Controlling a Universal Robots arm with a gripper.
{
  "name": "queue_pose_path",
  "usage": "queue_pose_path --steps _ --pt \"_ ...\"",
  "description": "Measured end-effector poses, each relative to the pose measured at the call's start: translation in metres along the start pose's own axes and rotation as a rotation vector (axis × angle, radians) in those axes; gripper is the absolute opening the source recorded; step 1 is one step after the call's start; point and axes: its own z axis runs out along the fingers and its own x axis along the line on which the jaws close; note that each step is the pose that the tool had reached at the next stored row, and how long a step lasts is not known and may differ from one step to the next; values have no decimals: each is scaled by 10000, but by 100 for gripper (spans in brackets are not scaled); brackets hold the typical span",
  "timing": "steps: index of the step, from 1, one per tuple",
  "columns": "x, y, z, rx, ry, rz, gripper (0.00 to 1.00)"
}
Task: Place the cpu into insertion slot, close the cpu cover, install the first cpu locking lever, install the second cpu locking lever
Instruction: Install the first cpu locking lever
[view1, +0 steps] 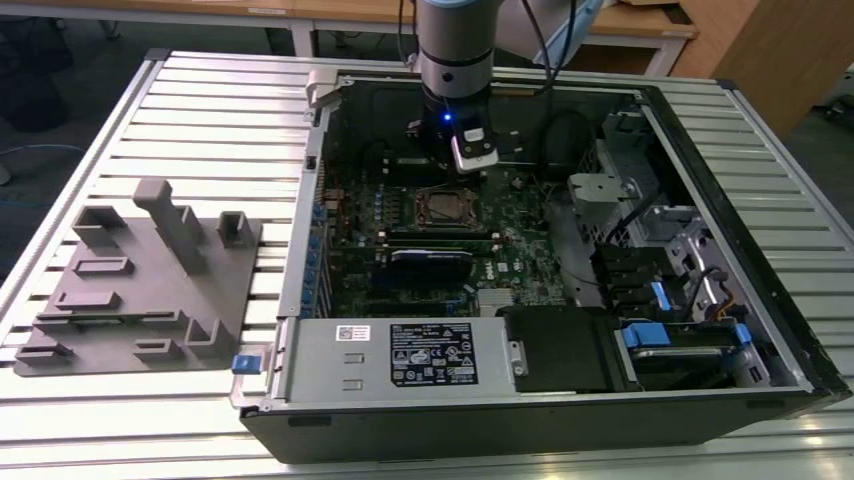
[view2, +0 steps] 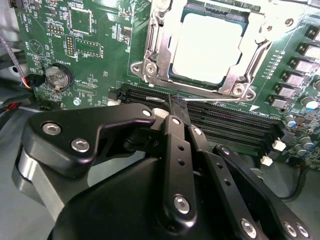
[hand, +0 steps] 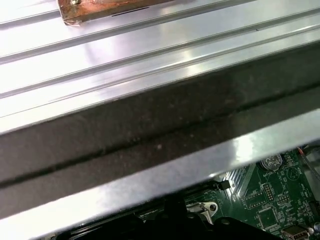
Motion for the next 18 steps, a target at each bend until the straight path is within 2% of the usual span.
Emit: queue_pose_path --steps 3,8,16,18 --pt "3 2 0 41 -13 -5 11" --pt "13 18 5 214 -71 -29 11" --pt "32 52 16 273 -94 -38 11" --pt "36 56 19 312 -107 -43 11"
